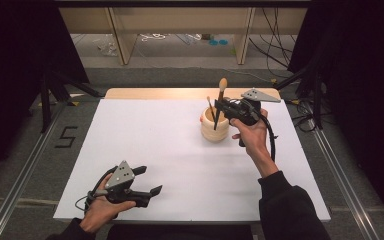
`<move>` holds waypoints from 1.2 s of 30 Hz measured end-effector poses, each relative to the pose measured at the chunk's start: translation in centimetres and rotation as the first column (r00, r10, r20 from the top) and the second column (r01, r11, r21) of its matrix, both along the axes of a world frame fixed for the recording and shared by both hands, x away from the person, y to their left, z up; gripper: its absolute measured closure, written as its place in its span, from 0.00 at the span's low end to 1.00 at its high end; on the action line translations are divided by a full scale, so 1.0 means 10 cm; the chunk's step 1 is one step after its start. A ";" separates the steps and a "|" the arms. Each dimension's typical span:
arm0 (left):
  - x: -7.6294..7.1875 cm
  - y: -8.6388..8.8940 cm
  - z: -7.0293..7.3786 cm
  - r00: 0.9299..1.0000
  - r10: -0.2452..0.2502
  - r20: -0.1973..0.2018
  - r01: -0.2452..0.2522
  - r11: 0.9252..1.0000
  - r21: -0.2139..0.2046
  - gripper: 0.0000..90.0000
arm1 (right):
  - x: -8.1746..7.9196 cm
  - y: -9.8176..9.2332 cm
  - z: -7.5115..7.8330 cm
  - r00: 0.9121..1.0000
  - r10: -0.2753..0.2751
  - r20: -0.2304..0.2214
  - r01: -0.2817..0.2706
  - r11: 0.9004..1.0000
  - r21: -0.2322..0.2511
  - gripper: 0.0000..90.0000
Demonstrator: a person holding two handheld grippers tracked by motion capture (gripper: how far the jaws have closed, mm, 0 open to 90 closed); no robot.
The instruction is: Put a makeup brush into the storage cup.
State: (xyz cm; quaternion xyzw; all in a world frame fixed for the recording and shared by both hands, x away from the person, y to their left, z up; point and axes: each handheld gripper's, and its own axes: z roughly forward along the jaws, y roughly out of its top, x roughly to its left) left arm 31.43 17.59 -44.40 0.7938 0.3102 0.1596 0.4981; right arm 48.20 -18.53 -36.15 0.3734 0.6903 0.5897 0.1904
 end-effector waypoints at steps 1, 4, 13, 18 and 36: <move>0.00 0.00 0.00 1.000 0.000 0.001 0.000 1.000 0.000 0.19 | 0.03 -0.01 0.01 1.000 -0.007 0.003 0.007 1.000 -0.003 0.86; -0.01 -0.01 0.00 1.000 0.008 -0.009 -0.008 1.000 -0.007 0.19 | 0.06 -0.02 0.02 1.000 -0.013 0.005 0.013 1.000 -0.004 0.86; -0.01 -0.01 0.00 1.000 0.010 -0.009 -0.010 1.000 -0.009 0.19 | 0.18 -0.03 0.01 0.999 -0.050 0.006 0.050 0.999 0.000 0.86; -0.01 -0.01 -0.01 1.000 0.009 -0.012 -0.010 1.000 -0.009 0.19 | 0.23 -0.05 0.07 0.998 -0.068 0.019 0.068 0.998 0.008 0.86; 0.01 0.00 -0.01 1.000 -0.002 0.000 0.002 1.000 -0.001 0.19 | 0.46 -0.05 -0.06 0.994 -0.111 0.008 0.111 0.994 -0.011 0.86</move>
